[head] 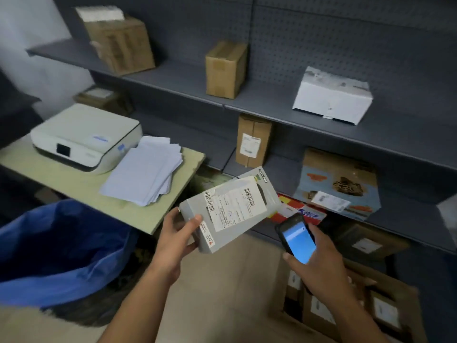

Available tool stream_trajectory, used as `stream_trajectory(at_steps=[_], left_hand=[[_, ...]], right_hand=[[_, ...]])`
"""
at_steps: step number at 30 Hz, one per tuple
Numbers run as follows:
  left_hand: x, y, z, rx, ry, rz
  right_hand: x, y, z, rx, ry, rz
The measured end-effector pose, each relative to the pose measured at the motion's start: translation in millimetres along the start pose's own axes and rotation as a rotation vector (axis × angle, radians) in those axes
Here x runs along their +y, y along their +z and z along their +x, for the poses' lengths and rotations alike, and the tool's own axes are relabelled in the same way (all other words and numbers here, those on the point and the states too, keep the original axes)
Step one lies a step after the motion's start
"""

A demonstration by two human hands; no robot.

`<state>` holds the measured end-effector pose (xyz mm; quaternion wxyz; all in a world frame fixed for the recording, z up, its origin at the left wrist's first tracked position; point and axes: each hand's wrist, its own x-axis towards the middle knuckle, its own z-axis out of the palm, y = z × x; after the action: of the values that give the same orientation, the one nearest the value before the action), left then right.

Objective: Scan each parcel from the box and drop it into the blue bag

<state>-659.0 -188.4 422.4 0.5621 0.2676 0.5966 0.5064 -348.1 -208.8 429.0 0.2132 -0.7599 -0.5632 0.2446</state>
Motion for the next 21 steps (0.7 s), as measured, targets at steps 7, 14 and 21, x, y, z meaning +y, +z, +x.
stream_trajectory(at_steps=[7,14,21], left_hand=[[11.0,-165.8,-19.3,0.215,0.073,-0.067],[8.8,-290.5,-61.9,0.473,0.06,-0.19],[-3.4,-354.3,-87.5,0.666,0.057,-0.295]], right_hand=[[-131.4,101.2,-24.7,-0.156,-0.261,0.021],[-232.6,166.9,-67.3,-0.324,-0.477,-0.014],[-303.6,224.6,-79.5,-0.454,-0.597,-0.052]])
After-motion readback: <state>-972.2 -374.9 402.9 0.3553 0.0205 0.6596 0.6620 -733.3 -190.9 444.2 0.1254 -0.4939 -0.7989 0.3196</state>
